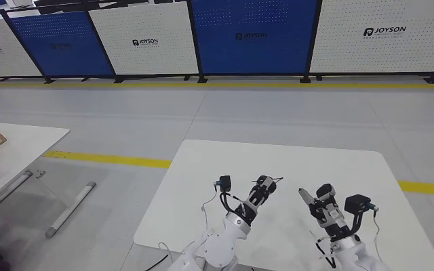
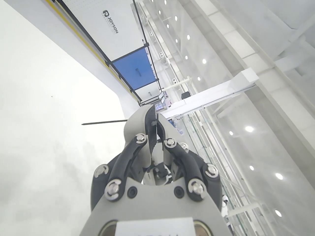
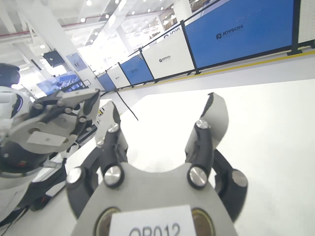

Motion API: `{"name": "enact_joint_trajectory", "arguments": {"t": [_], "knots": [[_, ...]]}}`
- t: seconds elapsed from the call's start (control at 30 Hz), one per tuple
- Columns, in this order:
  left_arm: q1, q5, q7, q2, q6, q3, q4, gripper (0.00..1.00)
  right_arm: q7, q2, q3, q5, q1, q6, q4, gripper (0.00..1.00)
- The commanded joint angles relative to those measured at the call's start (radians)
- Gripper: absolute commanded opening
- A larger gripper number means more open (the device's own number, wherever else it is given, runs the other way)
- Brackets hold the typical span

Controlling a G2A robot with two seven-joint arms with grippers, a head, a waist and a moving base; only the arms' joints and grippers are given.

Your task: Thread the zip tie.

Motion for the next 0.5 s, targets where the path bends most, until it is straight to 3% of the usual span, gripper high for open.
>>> {"name": "enact_joint_trajectory", "arguments": {"t": [0.0, 0.13, 0.2, 0.47], "knots": [[0.006, -0.010, 0.001, 0.002, -0.002, -0.015, 0.008, 0.00, -0.038, 0.005, 0.028, 0.036, -0.022, 0.000, -0.013, 1.00], [0.012, -0.028, -0.014, 0.004, -0.004, -0.028, 0.028, 0.00, -0.090, 0.013, 0.056, 0.085, -0.053, 0.000, -0.028, 1.00], [0.011, -0.060, -0.070, 0.005, -0.010, -0.021, 0.031, 0.00, -0.090, 0.013, 0.056, 0.085, -0.053, 0.000, -0.028, 1.00], [0.011, -0.060, -0.070, 0.005, -0.010, -0.021, 0.031, 0.00, -0.090, 0.013, 0.056, 0.085, -0.053, 0.000, -0.028, 1.00]]}}
